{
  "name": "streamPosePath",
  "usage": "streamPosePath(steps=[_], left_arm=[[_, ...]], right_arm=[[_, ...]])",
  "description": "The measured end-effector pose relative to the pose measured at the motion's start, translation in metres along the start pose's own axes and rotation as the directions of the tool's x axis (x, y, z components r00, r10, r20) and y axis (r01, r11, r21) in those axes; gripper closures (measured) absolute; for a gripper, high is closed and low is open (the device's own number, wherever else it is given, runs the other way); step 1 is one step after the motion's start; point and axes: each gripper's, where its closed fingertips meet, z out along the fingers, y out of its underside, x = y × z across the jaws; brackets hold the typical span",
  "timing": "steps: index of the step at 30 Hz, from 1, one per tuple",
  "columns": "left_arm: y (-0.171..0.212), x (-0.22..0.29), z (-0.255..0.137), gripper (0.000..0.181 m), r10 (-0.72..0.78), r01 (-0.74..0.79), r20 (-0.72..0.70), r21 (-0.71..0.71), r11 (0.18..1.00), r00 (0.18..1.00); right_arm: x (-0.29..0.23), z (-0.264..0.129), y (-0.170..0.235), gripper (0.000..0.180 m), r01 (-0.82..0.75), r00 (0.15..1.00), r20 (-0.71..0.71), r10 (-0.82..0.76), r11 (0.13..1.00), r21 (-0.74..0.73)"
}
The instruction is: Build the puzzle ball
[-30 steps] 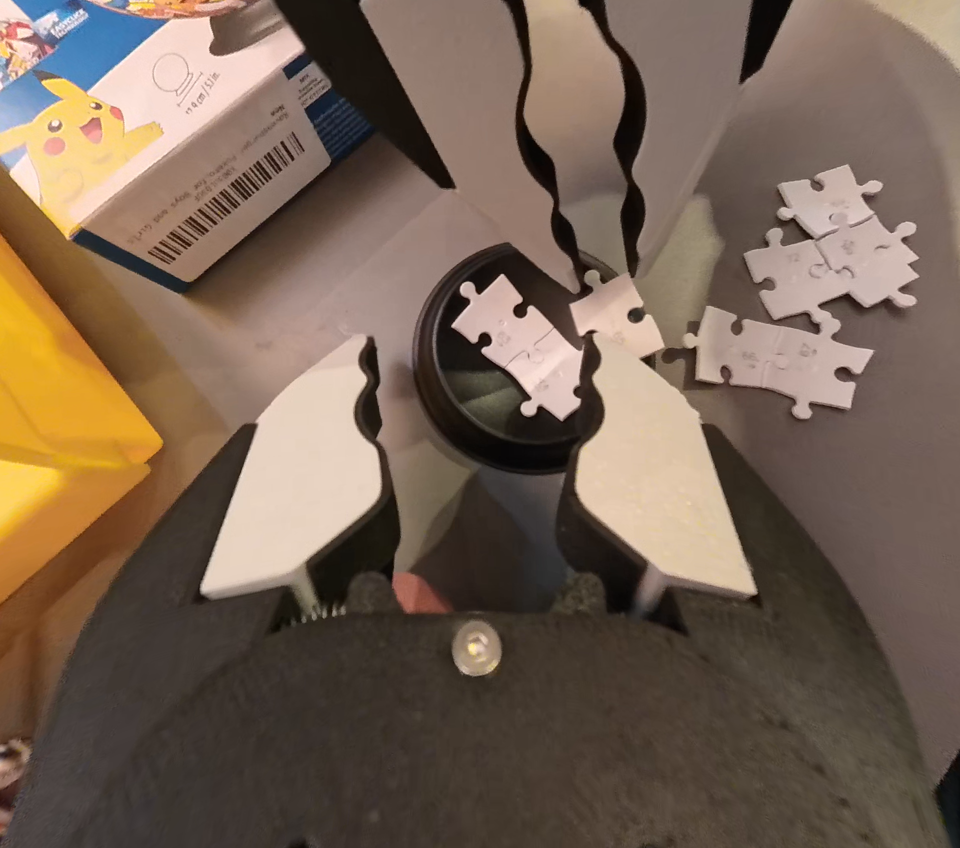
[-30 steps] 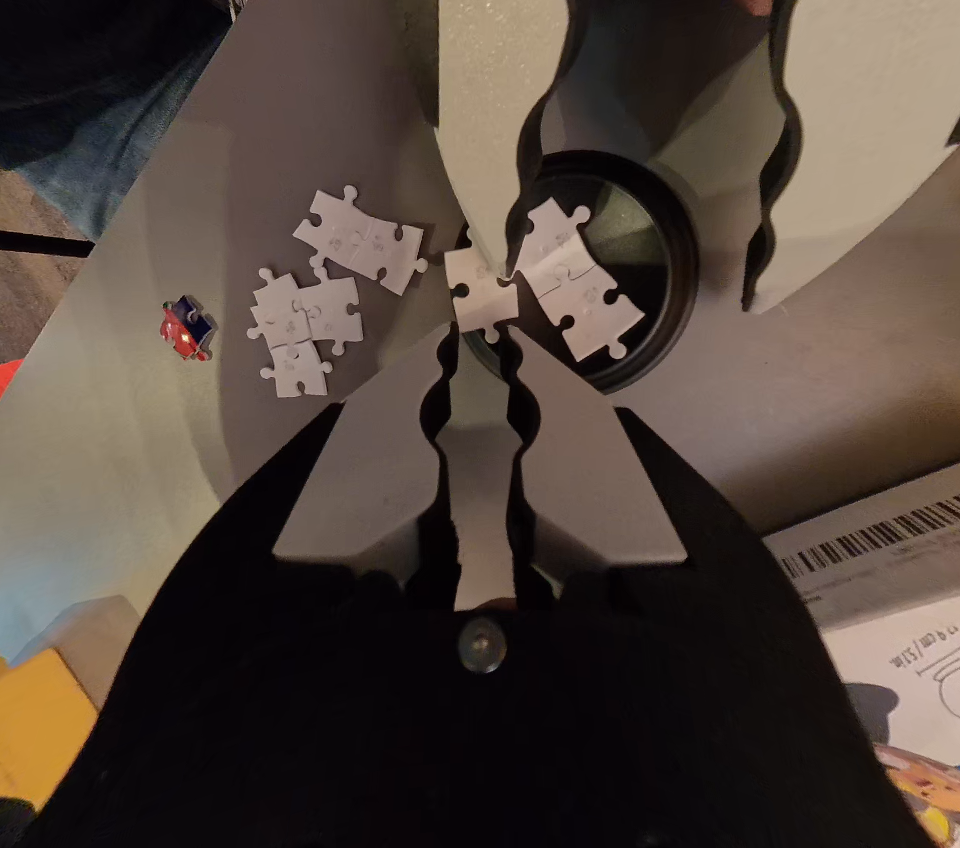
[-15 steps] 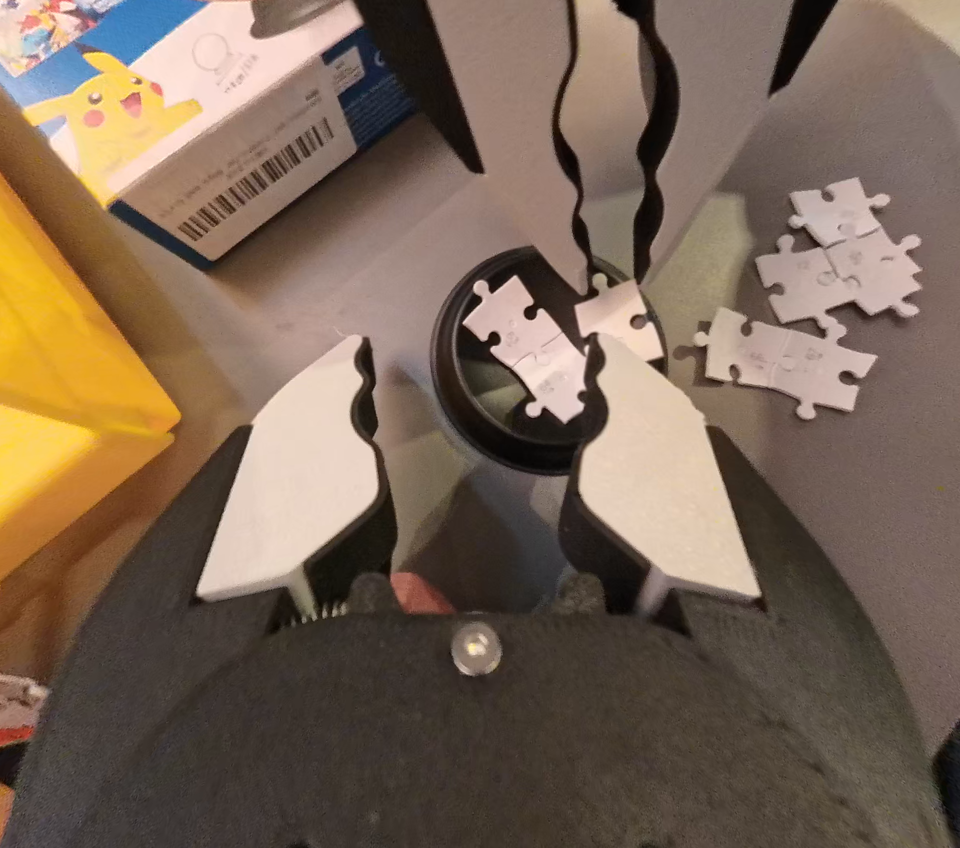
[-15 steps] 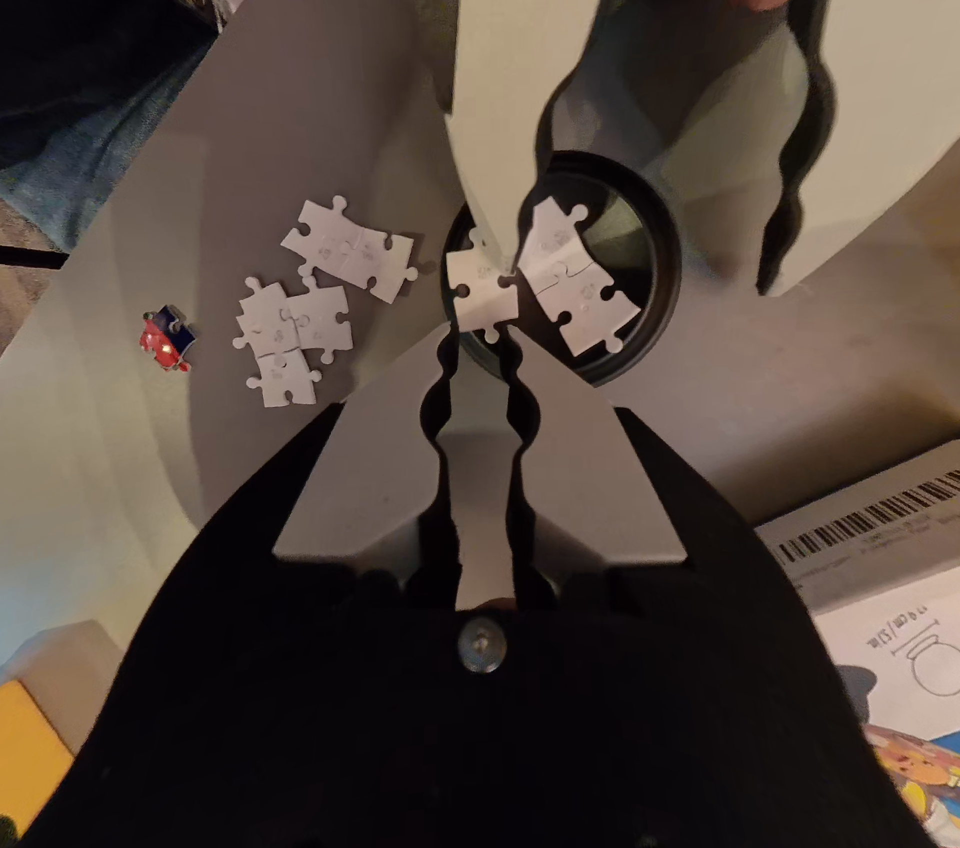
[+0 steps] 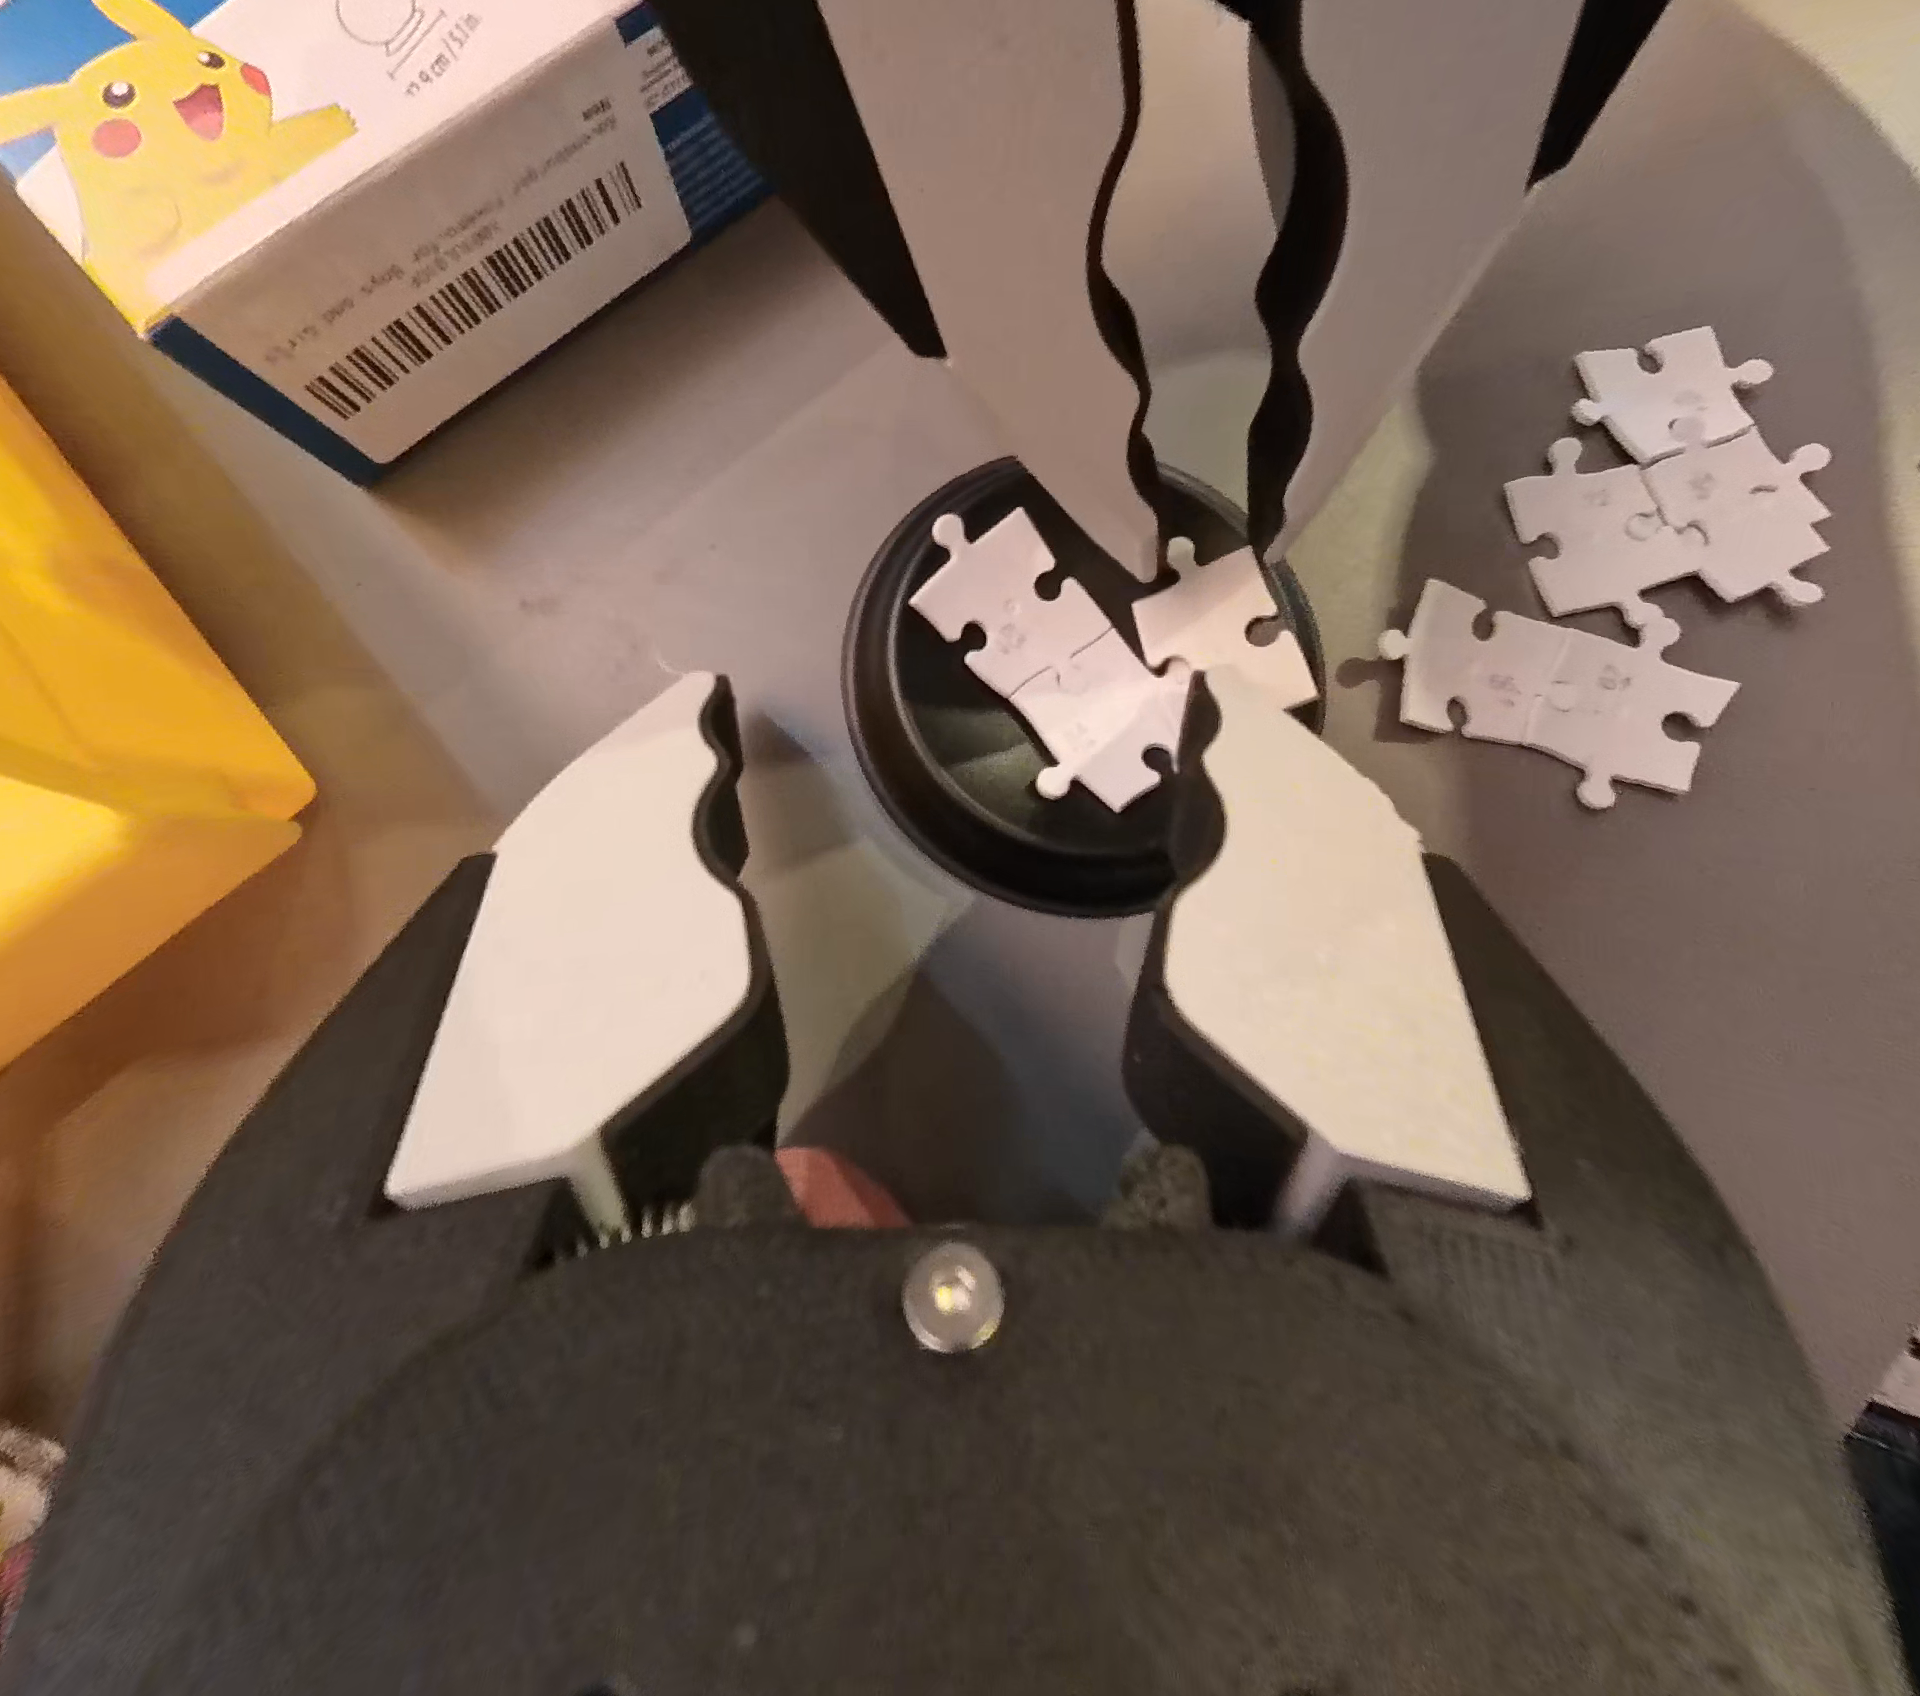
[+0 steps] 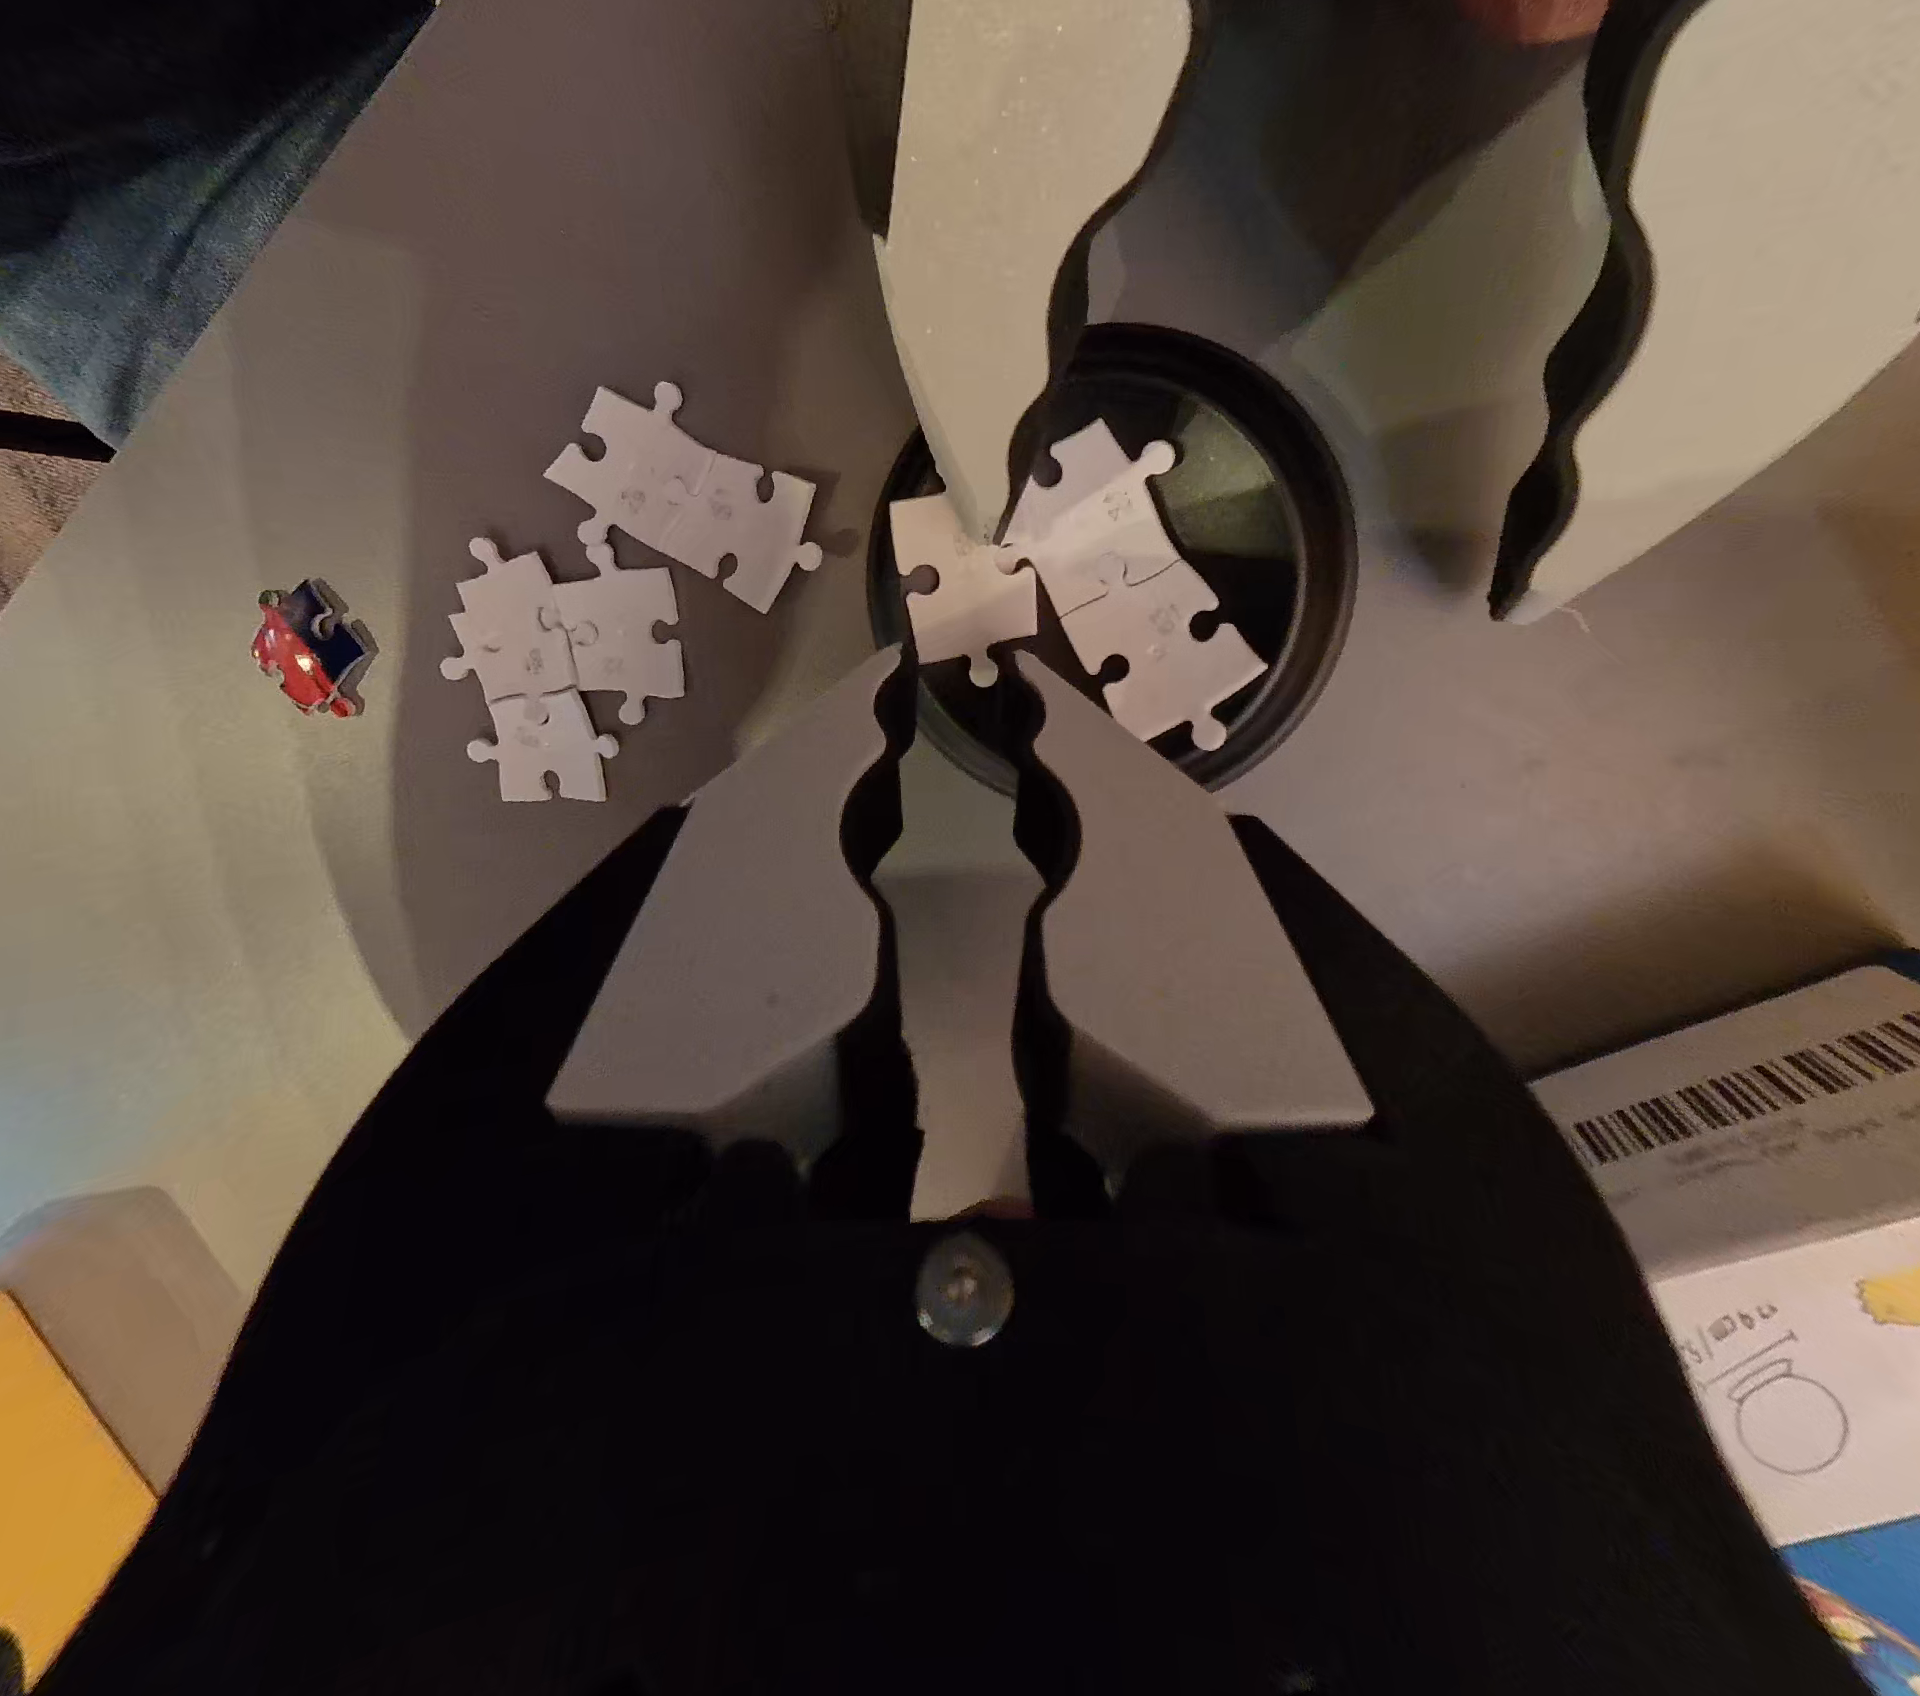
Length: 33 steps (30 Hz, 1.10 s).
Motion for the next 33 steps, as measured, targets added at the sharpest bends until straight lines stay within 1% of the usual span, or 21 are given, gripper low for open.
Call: streamPosePath(steps=[3,6,7,10,11,13,16,20,22,24,26,29,33], left_arm=[[-0.001,-0.002,0.0,0.099,-0.005,0.005,0.007,0.003,1.0,1.0],[-0.009,-0.008,-0.007,0.101,-0.05,0.049,0.017,0.078,0.996,0.999],[-0.011,-0.01,-0.009,0.102,-0.066,0.064,0.019,0.096,0.993,0.998],[-0.008,-0.015,-0.013,0.102,-0.059,0.055,0.045,0.085,0.995,0.997],[-0.006,-0.015,-0.013,0.103,-0.061,0.057,0.046,0.08,0.995,0.997],[-0.003,-0.012,-0.012,0.103,-0.056,0.054,0.041,0.068,0.996,0.998],[0.005,-0.01,-0.008,0.099,-0.015,0.014,0.065,0.023,1.0,0.998],[0.009,-0.002,-0.01,0.098,-0.024,0.023,0.062,0.011,1.0,0.998],[0.01,0.005,-0.01,0.1,-0.029,0.029,0.044,0.005,1.0,0.999],[0.01,0.01,-0.011,0.102,-0.038,0.037,0.038,0.01,0.999,0.999],[0.012,0.016,-0.012,0.101,-0.048,0.048,0.029,-0.002,0.999,0.998],[0.015,0.022,-0.015,0.102,-0.078,0.078,0.046,0.001,0.997,0.996],[0.019,0.034,-0.021,0.096,-0.104,0.104,0.053,0.011,0.995,0.993]], right_arm=[[-0.001,-0.003,0.001,0.167,-0.02,1.0,-0.006,0.02,1.0,0.004],[0.0,-0.01,-0.001,0.167,-0.081,0.995,-0.06,0.084,0.996,0.042],[0.001,-0.013,0.001,0.167,-0.113,0.988,-0.096,0.118,0.992,0.048],[0.002,-0.019,0.003,0.167,-0.253,0.944,-0.186,0.271,0.961,0.115],[0.004,-0.021,0.007,0.167,-0.313,0.913,-0.233,0.336,0.941,0.131],[-0.001,-0.019,0.008,0.167,-0.417,0.852,-0.261,0.454,0.89,0.186],[-0.008,-0.011,0.011,0.167,-0.569,0.72,-0.3,0.626,0.78,0.262],[-0.017,-0.004,0.009,0.167,-0.661,0.563,-0.354,0.747,0.664,0.348],[-0.016,-0.009,0.009,0.167,-0.68,0.47,-0.382,0.796,0.602,0.418],[-0.019,-0.011,0.01,0.167,-0.698,0.398,-0.397,0.827,0.554,0.454],[-0.022,-0.01,0.01,0.167,-0.705,0.353,-0.419,0.836,0.533,0.468],[-0.026,-0.006,0.006,0.167,-0.711,0.303,-0.406,0.862,0.488,0.506],[-0.032,-0.006,0.0,0.167,-0.705,0.239,-0.412,0.879,0.449,0.549]])
